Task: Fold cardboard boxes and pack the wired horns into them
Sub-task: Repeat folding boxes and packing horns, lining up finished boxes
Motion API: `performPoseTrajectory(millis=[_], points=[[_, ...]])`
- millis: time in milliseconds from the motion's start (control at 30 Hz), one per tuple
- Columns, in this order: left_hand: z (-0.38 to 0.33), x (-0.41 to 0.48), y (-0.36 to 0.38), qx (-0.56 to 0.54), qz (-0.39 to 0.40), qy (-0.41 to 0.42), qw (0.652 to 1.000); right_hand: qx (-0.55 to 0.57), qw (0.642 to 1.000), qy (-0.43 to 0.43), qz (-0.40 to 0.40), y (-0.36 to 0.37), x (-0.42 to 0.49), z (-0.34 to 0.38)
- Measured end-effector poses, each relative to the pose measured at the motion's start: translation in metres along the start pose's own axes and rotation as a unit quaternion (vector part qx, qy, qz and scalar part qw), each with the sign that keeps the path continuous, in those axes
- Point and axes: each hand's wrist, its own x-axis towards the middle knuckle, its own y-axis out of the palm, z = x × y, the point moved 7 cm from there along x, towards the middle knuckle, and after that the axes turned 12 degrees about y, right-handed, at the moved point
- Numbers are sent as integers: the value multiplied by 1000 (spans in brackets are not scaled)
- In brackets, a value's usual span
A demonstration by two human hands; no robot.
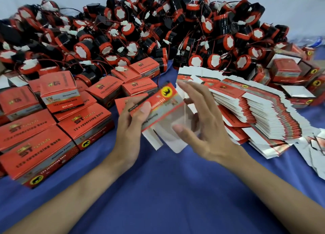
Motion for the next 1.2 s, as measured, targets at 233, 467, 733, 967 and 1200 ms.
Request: performPoseTrajectory(millis=[233, 467, 733, 967, 1200], points=[[18, -2, 10, -37, 144, -93, 985, -99, 989, -68, -88, -2, 2, 5], [-1, -8, 20, 180, 211, 83, 957, -114, 969, -207, 65, 7, -4, 17], [9, 0, 4, 305, 190, 38, 932, 9, 996, -82, -22, -23, 61, -1], [12, 5, -7, 461, 244, 57, 851, -193, 955, 159, 159, 63, 187, -111], [-5, 6, -9, 397, 223, 151, 877, -324, 897, 194, 232, 122, 211, -180]])
